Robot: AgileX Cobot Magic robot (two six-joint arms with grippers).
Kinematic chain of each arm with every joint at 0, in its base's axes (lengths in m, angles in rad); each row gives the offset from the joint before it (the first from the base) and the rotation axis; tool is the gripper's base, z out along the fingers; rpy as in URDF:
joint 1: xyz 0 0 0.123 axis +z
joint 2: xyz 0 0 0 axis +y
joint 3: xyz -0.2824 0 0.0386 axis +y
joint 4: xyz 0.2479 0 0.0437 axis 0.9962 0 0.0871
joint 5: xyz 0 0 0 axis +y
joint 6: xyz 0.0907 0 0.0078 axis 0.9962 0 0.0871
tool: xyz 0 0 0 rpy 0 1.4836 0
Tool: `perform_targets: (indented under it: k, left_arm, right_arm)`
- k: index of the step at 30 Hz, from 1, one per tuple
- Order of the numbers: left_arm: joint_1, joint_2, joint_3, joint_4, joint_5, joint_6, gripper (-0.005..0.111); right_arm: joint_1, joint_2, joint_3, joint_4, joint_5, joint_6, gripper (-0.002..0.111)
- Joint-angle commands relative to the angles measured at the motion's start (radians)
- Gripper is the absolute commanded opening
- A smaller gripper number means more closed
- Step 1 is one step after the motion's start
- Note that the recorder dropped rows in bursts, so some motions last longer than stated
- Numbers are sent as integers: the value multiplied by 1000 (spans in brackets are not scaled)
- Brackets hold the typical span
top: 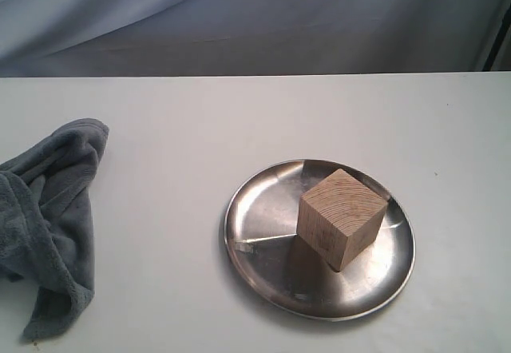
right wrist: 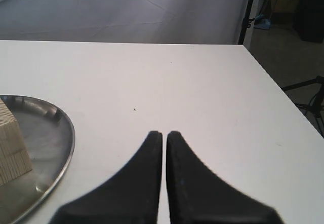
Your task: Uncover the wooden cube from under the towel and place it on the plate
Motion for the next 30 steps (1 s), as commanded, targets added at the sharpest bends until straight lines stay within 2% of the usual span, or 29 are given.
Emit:
perform_targets:
  k: [1, 7, 15, 23, 30]
  left_arm:
    - [2, -133, 5, 61, -14, 9, 0]
    - [2, -133, -7, 49, 24, 1, 0]
    - [2, -133, 4, 143, 46, 10, 0]
    - [2, -133, 199, 247, 11, 1, 0]
    - [2, -133, 385, 227, -240, -89, 0]
  right_arm:
    - [0, -6, 3, 0, -2, 0, 3]
    - [0, -6, 3, 0, -2, 0, 3]
    - [0, -6, 3, 0, -2, 0, 3]
    - [0, -6, 3, 0, -2, 0, 3]
    - [0, -6, 3, 0, -2, 0, 3]
